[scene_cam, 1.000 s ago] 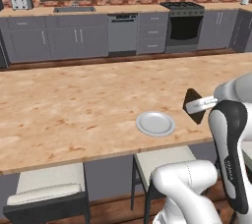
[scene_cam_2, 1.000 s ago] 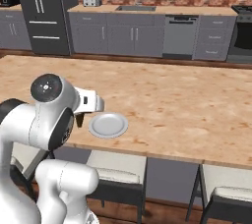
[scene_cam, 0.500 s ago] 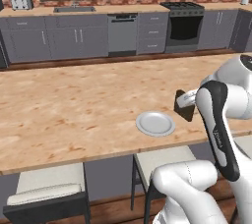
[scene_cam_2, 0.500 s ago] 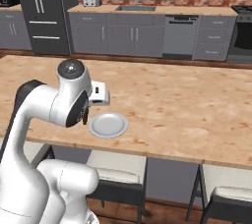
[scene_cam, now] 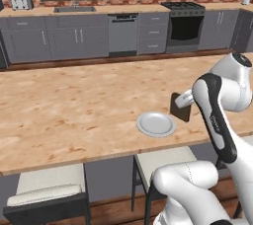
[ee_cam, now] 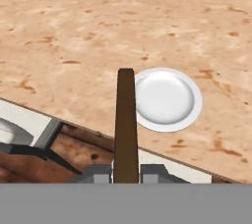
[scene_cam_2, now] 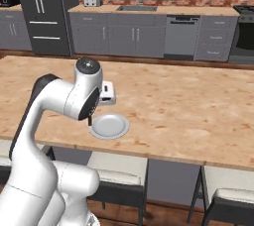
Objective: Start the toaster. Once the lever pops up, take the bread to the plate on the dining counter.
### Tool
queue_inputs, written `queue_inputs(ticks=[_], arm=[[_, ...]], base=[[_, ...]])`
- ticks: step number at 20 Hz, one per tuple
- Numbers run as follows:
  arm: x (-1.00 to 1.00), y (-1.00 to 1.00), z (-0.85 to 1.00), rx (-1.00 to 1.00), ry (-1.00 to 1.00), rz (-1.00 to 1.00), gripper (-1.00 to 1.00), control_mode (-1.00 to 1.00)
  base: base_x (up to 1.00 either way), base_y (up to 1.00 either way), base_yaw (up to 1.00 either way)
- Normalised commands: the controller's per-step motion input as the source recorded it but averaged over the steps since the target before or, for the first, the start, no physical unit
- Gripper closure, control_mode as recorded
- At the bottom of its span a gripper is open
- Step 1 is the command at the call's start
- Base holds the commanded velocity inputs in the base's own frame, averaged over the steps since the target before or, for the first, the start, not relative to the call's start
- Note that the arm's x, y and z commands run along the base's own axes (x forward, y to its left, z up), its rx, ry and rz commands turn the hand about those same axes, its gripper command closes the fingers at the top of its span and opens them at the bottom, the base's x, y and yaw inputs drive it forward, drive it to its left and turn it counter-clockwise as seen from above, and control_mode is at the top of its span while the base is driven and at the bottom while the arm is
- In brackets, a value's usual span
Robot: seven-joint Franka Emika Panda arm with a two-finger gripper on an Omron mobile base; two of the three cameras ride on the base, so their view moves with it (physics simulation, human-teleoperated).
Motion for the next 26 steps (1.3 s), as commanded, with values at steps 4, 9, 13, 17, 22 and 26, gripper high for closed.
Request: queue_inputs(ticks=[4, 9, 13, 17, 22, 26], arm=[[0.16, 0.0, -0.39, 0.0, 0.0, 0.06, 1.0, -1.0], [0.25, -0.02, -0.37, 0.0, 0.0, 0.04, 1.0, -1.0], [0.34, -0.05, -0.29, 0.0, 0.0, 0.02, 1.0, -1.0], [0.41, -0.04, -0.19, 0.0, 0.0, 0.01, 1.0, -1.0], [0.38, 0.0, -0.21, 0.0, 0.02, 0.0, 1.0, -1.0], [0.3, 0.0, -0.27, 0.0, 0.05, 0.01, 1.0, -1.0]], base=[[0.0, 0.0, 0.0], [0.0, 0.0, 0.0], [0.0, 0.0, 0.0], [0.0, 0.0, 0.0], [0.0, 0.0, 0.0], [0.0, 0.0, 0.0]])
